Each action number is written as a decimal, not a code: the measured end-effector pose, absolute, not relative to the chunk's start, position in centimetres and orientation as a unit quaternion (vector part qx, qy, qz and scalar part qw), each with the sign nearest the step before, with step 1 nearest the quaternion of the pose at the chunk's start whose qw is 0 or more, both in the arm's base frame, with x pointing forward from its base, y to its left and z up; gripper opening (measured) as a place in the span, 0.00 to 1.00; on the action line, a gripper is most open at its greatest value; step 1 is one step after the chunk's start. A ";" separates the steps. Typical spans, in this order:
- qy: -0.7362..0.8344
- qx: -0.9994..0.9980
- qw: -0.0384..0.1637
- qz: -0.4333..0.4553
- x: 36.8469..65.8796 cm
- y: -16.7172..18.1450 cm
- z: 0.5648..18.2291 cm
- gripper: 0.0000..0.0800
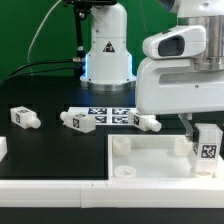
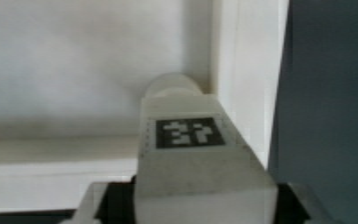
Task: Assemble square table
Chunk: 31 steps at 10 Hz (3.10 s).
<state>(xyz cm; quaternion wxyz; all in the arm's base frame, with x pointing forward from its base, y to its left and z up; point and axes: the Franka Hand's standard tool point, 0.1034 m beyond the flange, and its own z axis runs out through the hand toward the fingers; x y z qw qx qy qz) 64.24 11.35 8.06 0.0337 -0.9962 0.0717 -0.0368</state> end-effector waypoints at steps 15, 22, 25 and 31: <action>0.239 -0.969 0.047 -0.034 64.1 11.6 8.0 0.81; -0.106 -0.993 0.019 -0.049 64.3 12.0 8.2 0.69; -0.013 -0.999 0.022 -0.048 64.4 11.7 8.2 0.36; 0.442 -0.896 0.037 -0.024 64.2 11.2 7.9 0.36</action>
Offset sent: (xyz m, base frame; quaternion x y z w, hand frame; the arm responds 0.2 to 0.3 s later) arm -0.0052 0.0031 0.0055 -0.0785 0.0161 0.2708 0.9593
